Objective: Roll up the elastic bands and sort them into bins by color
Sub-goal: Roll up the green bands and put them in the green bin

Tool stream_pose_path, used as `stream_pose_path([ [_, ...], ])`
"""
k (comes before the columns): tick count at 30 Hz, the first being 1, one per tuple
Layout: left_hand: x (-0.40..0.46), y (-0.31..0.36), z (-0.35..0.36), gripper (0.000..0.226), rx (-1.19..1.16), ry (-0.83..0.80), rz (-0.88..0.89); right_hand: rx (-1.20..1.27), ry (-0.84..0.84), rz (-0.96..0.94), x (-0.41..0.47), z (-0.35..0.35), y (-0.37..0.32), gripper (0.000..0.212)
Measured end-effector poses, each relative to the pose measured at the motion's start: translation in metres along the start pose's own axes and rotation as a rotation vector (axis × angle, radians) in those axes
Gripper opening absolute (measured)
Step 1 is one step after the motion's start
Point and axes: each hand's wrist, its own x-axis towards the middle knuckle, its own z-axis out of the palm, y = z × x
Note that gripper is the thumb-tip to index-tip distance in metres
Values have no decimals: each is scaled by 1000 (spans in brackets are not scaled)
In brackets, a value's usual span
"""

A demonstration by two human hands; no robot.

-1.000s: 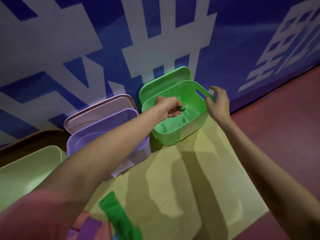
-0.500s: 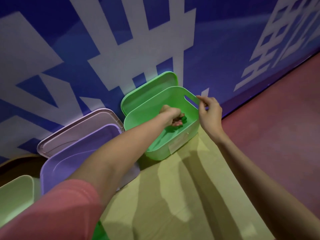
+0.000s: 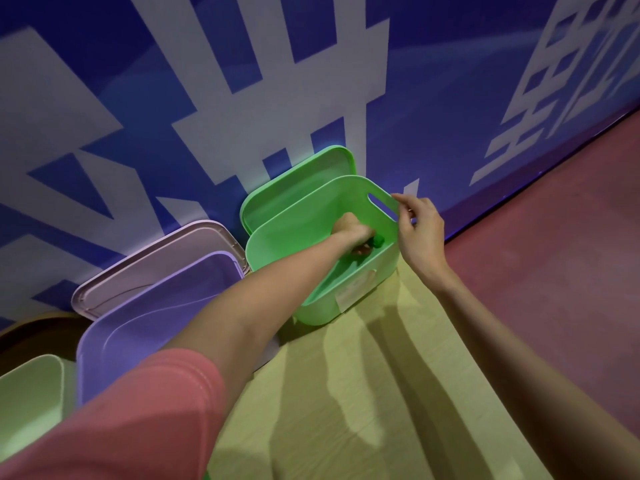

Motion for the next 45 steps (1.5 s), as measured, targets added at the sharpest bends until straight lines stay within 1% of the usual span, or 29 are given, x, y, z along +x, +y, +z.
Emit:
stream_pose_path([
  [7, -1, -2, -22, 28, 121, -122, 41, -13, -13, 28, -1, -2, -5, 30],
  [10, -18, -6, -44, 30, 121, -117, 88, 12, -52, 70, -3, -6, -12, 32],
  [13, -51, -12, -71, 25, 104, -8, 231, -18, -70, 77, -13, -7, -21, 39],
  [16, -102, -28, -94, 18, 20, 143, 437, -112, 18, 25, -42, -6, -32, 48],
  [19, -161, -63, -109, 15, -89, 232, 588, -59, 109, -117, -90, -5, -52, 41],
  [21, -201, -94, -114, 20, -129, 252, 616, -7, 91, -210, -129, -1, -65, 34],
  [23, -238, -130, -118, 19, -149, 259, 607, 26, 14, -270, -169, 7, -77, 30],
  [25, -270, -170, -123, 19, -152, 244, 561, 48, -113, -297, -209, 16, -85, 30],
  [28, -307, -233, -128, 16, -205, 191, 464, 117, -367, -279, -261, 31, -92, 31],
  [32, -337, -319, -121, 10, -195, 152, 340, 150, -754, -230, -311, 51, -92, 23],
  [34, -344, -357, -113, 8, -211, 169, 284, 118, -880, -229, -328, 64, -88, 23],
  [35, -346, -372, -108, 11, -204, 187, 271, 96, -915, -215, -333, 69, -87, 22],
  [38, -353, -398, -99, 17, -145, 224, 303, 25, -969, -198, -341, 80, -90, 10],
  [39, -356, -401, -97, 20, -124, 228, 325, 30, -998, -197, -340, 81, -93, 8],
  [42, -366, -400, -92, 26, -44, 169, 440, 36, -1127, -216, -338, 78, -103, 12],
  [43, -369, -400, -89, 25, -7, 142, 474, -10, -1178, -250, -338, 76, -104, 15],
  [45, -372, -404, -85, 25, 68, 108, 522, -185, -1249, -353, -339, 75, -101, 26],
])
